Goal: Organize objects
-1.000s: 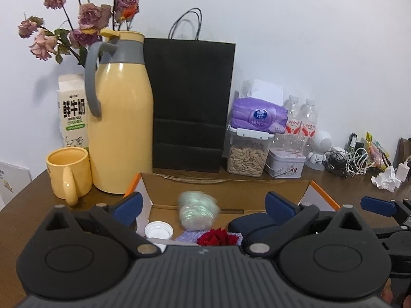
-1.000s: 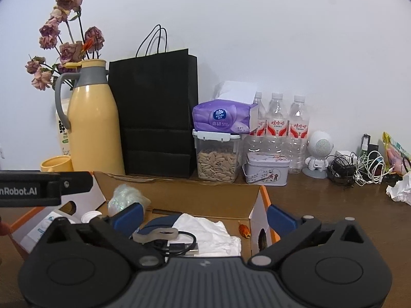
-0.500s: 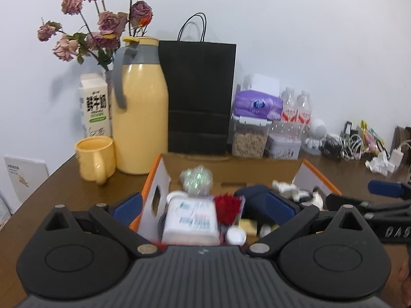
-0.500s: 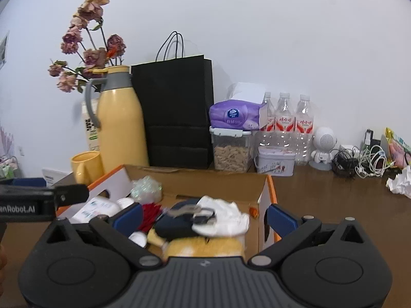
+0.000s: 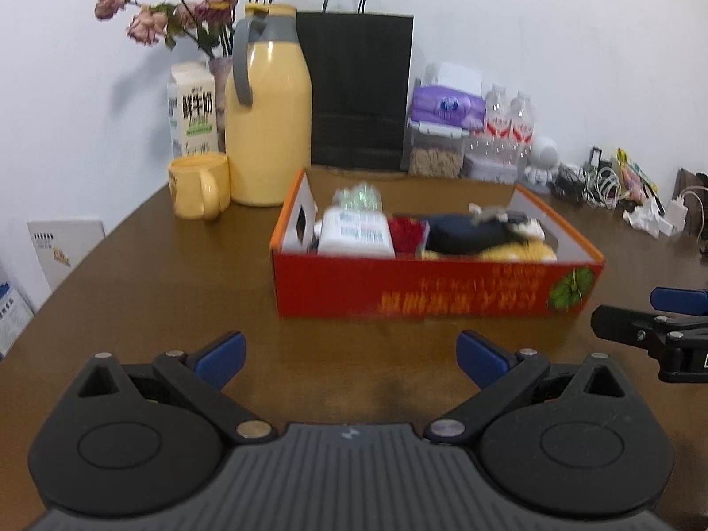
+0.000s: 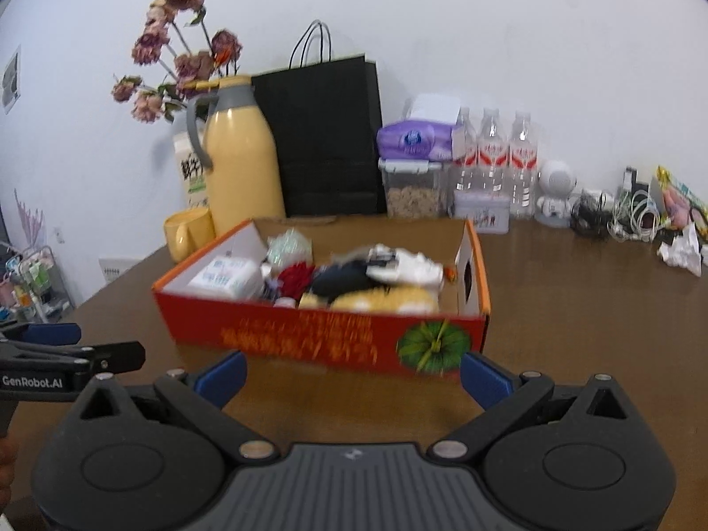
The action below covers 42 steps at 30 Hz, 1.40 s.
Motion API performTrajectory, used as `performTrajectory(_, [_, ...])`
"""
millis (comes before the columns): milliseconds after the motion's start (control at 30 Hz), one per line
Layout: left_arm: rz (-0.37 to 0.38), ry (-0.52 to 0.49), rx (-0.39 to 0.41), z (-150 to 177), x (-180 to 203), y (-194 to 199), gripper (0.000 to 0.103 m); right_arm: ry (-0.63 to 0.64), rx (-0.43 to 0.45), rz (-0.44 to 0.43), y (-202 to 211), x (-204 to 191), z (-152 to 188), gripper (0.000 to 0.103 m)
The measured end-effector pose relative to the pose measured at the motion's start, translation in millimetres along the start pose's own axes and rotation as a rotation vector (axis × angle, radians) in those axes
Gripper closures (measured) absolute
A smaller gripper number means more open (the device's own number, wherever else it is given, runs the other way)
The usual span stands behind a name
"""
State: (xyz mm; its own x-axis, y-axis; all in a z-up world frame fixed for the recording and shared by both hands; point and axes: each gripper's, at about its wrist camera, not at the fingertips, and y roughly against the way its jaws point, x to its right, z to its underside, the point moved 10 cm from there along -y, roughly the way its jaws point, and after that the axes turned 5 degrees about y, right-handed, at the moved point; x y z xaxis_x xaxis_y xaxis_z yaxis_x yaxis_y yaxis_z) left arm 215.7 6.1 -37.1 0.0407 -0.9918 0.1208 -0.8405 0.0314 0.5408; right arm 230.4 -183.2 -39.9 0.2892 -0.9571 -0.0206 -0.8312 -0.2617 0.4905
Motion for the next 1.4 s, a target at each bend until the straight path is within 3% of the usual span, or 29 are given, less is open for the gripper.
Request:
performTrajectory(333, [0.009, 0.003, -0.028, 20, -1, 14, 0.0, 0.005, -0.055, -0.003, 11, -9, 25, 0.0])
performTrajectory(1400, [0.012, 0.004, -0.021, 16, 0, 17, 0.0, 0.014, -0.054, -0.005, 13, -14, 24, 0.0])
